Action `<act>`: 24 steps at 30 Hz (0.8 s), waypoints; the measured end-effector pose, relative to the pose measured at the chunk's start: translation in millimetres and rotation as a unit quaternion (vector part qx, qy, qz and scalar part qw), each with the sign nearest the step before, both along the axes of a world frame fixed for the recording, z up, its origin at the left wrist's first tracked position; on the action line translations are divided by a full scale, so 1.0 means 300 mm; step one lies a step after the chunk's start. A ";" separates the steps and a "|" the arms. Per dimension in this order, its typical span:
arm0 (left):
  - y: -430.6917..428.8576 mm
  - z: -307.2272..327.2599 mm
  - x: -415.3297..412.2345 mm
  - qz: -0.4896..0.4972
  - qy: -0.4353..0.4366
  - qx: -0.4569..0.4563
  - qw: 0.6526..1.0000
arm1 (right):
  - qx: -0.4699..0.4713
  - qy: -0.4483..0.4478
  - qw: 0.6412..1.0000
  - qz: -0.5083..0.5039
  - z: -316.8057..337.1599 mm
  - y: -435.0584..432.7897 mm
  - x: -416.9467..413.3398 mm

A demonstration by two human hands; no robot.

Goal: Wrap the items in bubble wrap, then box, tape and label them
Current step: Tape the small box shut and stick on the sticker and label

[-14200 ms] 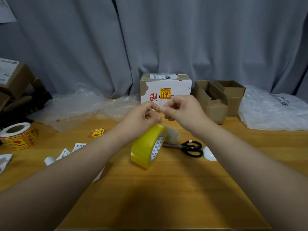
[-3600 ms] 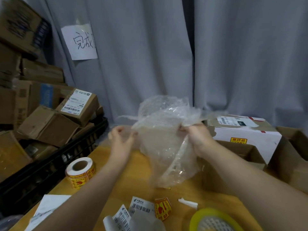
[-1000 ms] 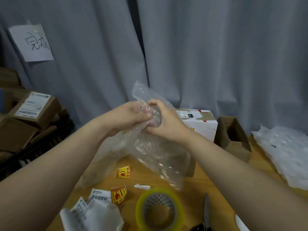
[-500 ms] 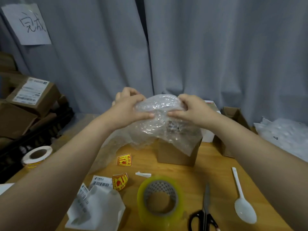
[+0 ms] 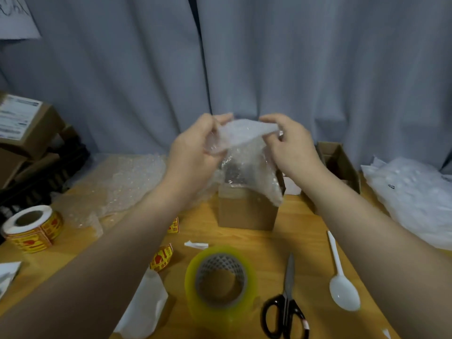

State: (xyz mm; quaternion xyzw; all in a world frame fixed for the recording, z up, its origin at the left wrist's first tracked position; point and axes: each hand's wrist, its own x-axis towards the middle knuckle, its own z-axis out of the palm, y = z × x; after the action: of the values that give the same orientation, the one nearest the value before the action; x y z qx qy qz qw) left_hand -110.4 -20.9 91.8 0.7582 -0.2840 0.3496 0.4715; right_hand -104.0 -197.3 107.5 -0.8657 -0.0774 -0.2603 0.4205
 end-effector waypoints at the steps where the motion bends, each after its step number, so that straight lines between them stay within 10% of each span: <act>1: -0.012 -0.008 -0.004 0.001 -0.031 0.057 0.998 | 0.122 0.030 0.992 0.034 0.013 0.005 0.000; 4: -0.054 -0.017 0.003 0.038 -0.012 0.191 0.981 | 0.434 0.127 0.870 0.195 0.053 0.008 -0.027; 7: -0.070 -0.010 0.050 0.005 0.022 0.283 0.959 | 0.473 0.202 0.799 0.311 0.055 -0.016 -0.029; 11: -0.078 -0.041 0.078 0.000 0.011 0.347 0.938 | 0.282 0.061 0.957 0.030 0.002 -0.034 0.022; 14: -0.076 -0.067 0.096 0.043 0.129 0.280 0.950 | 0.165 -0.201 0.964 -0.060 -0.015 -0.078 0.035; 16: -0.058 -0.099 0.117 0.071 0.186 0.464 0.863 | -0.034 -0.289 0.956 -0.044 -0.043 -0.071 0.040; 20: -0.022 -0.150 0.101 0.034 0.209 0.565 0.797 | -0.397 -0.060 0.912 0.086 -0.187 -0.024 0.045; 24: 0.027 -0.174 0.085 0.067 0.195 0.556 0.805 | -0.373 0.145 0.911 0.098 -0.198 -0.033 -0.003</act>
State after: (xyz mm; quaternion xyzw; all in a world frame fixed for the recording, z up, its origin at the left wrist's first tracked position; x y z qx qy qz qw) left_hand -84.7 -12.9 39.6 0.9598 -0.2805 0.0074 -0.0101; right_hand -104.9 -207.1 48.2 -0.9758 -0.1915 -0.0410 0.0972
